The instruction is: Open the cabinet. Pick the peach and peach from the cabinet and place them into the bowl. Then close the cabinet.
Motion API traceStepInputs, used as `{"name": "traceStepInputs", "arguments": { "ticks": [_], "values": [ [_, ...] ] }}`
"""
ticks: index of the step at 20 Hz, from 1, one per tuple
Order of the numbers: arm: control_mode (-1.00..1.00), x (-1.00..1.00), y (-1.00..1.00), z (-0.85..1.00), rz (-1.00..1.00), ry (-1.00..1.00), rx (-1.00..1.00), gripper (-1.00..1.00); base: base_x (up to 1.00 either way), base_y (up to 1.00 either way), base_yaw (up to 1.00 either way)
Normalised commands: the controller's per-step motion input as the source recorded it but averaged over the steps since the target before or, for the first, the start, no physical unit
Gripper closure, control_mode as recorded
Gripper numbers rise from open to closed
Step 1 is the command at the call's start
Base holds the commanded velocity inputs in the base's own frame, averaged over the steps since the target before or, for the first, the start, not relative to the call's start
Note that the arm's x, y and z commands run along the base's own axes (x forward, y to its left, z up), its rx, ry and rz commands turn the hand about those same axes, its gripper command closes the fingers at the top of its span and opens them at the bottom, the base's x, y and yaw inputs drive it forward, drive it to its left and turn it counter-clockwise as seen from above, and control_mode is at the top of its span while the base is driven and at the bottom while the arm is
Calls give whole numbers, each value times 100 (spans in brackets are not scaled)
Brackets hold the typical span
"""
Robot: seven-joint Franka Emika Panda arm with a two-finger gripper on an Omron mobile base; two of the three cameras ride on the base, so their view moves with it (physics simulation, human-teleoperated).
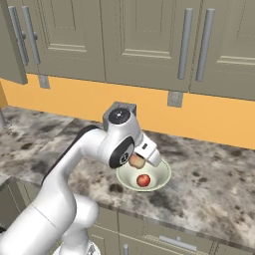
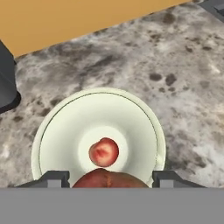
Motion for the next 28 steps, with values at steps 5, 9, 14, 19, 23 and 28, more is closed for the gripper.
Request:
{"name": "traceStepInputs", "arguments": {
  "ticks": [5, 9, 14, 19, 23, 28],
  "values": [
    [-100, 17, -3, -14, 0, 7, 0, 100, 0, 0, 0],
    [-100, 51, -19, -37, 0, 3, 0, 100, 0, 0, 0],
    [-100, 47, -20, -41, 0, 3, 0, 100, 0, 0, 0],
    [-100, 34, -16, -42, 0, 1, 0, 100, 0, 0, 0],
    [-100, 18, -4, -24, 0, 0, 0, 100, 0, 0, 0],
    [-100, 10, 0, -15, 0, 0, 0, -100, 0, 0, 0]
  ]
}}
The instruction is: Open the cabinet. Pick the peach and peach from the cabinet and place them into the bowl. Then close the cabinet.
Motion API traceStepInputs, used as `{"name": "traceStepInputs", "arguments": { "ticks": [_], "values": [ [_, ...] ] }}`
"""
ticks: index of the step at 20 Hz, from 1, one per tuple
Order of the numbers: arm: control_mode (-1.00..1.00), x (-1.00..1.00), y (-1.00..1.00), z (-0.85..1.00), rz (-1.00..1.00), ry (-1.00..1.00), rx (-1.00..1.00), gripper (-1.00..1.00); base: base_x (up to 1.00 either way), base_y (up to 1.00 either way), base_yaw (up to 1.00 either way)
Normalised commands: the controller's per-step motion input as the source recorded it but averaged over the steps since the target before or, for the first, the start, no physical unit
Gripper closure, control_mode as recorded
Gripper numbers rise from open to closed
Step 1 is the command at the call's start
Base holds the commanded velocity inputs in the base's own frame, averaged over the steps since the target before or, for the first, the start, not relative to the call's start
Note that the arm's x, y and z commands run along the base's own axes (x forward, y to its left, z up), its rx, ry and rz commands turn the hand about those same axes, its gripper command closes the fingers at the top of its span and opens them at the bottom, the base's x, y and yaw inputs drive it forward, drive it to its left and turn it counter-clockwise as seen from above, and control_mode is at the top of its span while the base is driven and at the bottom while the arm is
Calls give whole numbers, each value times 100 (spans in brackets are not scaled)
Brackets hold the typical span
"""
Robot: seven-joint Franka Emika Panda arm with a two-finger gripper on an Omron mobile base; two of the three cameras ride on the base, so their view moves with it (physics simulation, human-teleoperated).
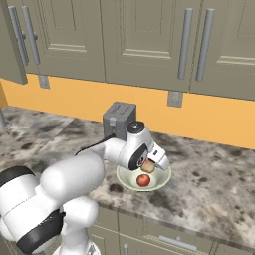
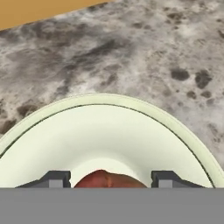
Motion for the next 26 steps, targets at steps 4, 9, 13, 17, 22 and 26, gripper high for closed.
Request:
{"name": "traceStepInputs", "arguments": {
  "ticks": [4, 9, 13, 17, 22, 26],
  "values": [
    [-100, 0, 0, -1, 0, 0, 0, -100, 0, 0, 0],
    [-100, 0, -8, 0, 0, -2, 0, -100, 0, 0, 0],
    [-100, 0, -1, 10, 1, -14, 0, -100, 0, 0, 0],
    [-100, -6, 0, 25, 32, -24, 0, -100, 0, 0, 0],
    [-100, -7, 21, 81, 31, -8, 0, -100, 0, 0, 0],
    [-100, 0, 15, 100, 5, 26, 0, -100, 0, 0, 0]
  ]
}}
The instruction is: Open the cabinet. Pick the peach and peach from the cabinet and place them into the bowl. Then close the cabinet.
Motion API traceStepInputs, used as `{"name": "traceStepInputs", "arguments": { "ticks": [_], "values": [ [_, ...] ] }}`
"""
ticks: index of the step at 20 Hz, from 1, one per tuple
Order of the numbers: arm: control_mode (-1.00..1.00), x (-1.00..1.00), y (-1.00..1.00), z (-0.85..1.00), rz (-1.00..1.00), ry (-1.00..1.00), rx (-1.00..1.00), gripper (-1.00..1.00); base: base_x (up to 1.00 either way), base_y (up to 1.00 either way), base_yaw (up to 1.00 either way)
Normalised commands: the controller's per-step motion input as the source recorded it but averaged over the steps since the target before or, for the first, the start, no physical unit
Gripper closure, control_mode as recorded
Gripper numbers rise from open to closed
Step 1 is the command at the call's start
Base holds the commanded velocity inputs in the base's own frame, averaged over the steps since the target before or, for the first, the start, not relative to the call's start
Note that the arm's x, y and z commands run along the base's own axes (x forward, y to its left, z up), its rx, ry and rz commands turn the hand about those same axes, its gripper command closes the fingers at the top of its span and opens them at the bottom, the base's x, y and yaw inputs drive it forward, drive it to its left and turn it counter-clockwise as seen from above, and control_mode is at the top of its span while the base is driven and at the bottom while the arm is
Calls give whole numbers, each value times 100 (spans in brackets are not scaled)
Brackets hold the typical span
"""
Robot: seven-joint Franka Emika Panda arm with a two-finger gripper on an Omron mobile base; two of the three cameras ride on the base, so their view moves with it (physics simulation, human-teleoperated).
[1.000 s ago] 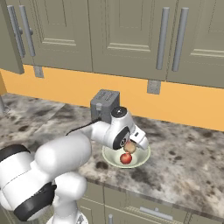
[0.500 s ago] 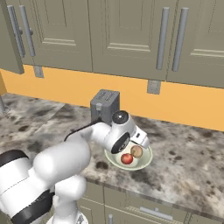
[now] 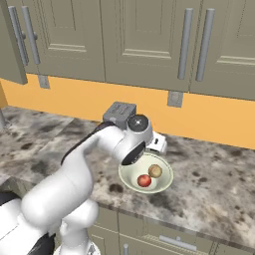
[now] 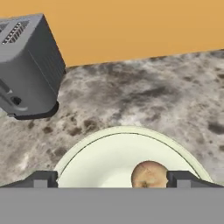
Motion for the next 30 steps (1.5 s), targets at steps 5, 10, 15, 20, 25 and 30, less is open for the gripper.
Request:
{"name": "traceStepInputs", "arguments": {
  "ticks": [5, 10, 15, 20, 25, 30],
  "values": [
    [-100, 12, 13, 32, 0, 26, -2, -100, 0, 0, 0],
    [-100, -69, 7, 22, 0, 0, 1, -100, 0, 0, 0],
    [-100, -80, 45, 30, 2, -9, -4, -100, 0, 0, 0],
    [-100, -72, 43, 25, 5, -41, -17, -100, 0, 0, 0],
    [-100, -5, 3, 3, 0, -6, -2, -100, 0, 0, 0],
    [-100, 0, 0, 0, 0, 0, 0, -100, 0, 0, 0]
  ]
}}
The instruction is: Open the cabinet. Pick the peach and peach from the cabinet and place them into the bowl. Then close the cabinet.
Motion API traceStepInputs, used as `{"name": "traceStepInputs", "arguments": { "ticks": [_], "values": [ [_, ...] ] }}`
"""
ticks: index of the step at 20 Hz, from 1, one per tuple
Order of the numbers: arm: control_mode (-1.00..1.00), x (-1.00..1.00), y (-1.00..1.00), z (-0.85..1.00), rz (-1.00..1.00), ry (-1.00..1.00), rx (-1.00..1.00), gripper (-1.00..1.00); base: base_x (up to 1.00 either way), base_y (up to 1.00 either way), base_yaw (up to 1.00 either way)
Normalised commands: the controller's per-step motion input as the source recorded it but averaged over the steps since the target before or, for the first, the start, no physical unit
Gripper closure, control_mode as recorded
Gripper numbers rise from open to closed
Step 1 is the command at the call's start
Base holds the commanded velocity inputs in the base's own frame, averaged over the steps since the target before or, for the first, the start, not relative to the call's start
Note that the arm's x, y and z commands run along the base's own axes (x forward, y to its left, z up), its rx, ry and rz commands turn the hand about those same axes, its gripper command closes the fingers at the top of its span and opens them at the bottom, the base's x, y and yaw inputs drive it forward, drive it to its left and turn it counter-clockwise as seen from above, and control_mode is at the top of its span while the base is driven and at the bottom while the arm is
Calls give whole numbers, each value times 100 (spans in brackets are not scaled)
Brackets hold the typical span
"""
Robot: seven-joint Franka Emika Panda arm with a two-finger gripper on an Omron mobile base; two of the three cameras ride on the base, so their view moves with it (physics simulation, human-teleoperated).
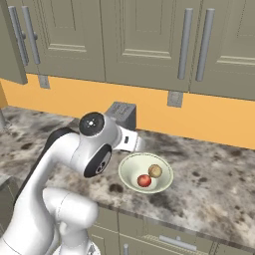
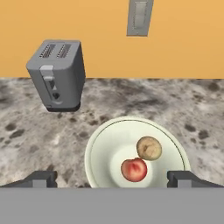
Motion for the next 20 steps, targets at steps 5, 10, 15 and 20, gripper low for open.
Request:
{"name": "traceStepInputs", "arguments": {
  "ticks": [5, 10, 15, 20],
  "values": [
    [100, 0, 0, 0, 0, -1, 0, -100, -12, 8, 0],
    [100, 0, 0, 0, 0, 0, 0, -100, -26, 73, 6],
    [100, 0, 0, 0, 0, 0, 0, -100, 1, 44, 24],
    [100, 0, 0, 0, 0, 0, 0, -100, 11, 21, 62]
  ]
}}
